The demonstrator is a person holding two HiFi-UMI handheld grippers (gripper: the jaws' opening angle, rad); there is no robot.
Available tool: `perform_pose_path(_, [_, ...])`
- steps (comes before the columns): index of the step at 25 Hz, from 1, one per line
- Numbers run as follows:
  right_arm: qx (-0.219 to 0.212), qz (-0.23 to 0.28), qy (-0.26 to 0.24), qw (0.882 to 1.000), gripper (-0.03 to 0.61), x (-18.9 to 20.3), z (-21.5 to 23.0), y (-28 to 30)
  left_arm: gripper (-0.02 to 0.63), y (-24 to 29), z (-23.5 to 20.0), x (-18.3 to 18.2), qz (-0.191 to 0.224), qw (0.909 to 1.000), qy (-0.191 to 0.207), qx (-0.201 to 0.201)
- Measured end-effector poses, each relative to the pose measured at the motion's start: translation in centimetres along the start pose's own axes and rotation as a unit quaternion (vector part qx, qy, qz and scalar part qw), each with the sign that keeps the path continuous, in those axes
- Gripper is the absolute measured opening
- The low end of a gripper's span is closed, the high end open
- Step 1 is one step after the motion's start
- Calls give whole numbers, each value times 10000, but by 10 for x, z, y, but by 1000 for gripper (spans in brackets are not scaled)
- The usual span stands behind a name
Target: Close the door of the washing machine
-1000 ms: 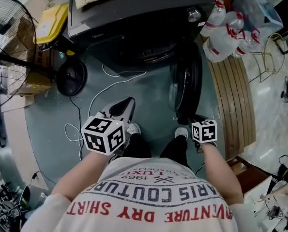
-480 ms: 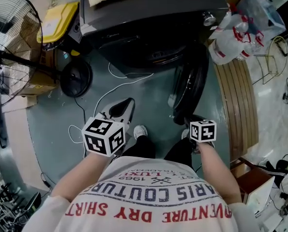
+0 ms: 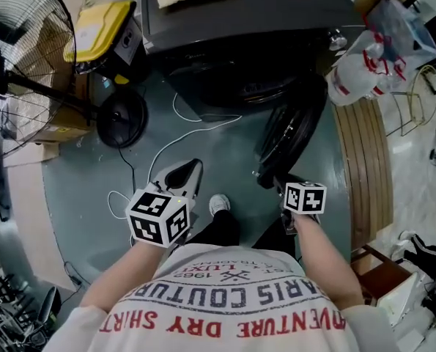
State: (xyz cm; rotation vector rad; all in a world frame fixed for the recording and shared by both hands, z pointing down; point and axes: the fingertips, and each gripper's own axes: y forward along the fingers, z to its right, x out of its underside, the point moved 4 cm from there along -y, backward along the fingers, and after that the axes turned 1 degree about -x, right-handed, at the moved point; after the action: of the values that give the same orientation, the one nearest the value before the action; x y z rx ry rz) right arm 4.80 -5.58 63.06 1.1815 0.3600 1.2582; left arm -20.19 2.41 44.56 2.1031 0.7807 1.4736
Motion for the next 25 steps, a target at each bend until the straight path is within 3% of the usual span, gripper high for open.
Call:
perform_pose_path(15, [-240,24,348,9991,152,-43,-57,51,29,-28,-52,14,91,9987,-367,-343])
perform_pose_path(25, [-421,-8,142,9990,155,-85,-96,89,29,-51,-92,17,200,9966,-533,-599])
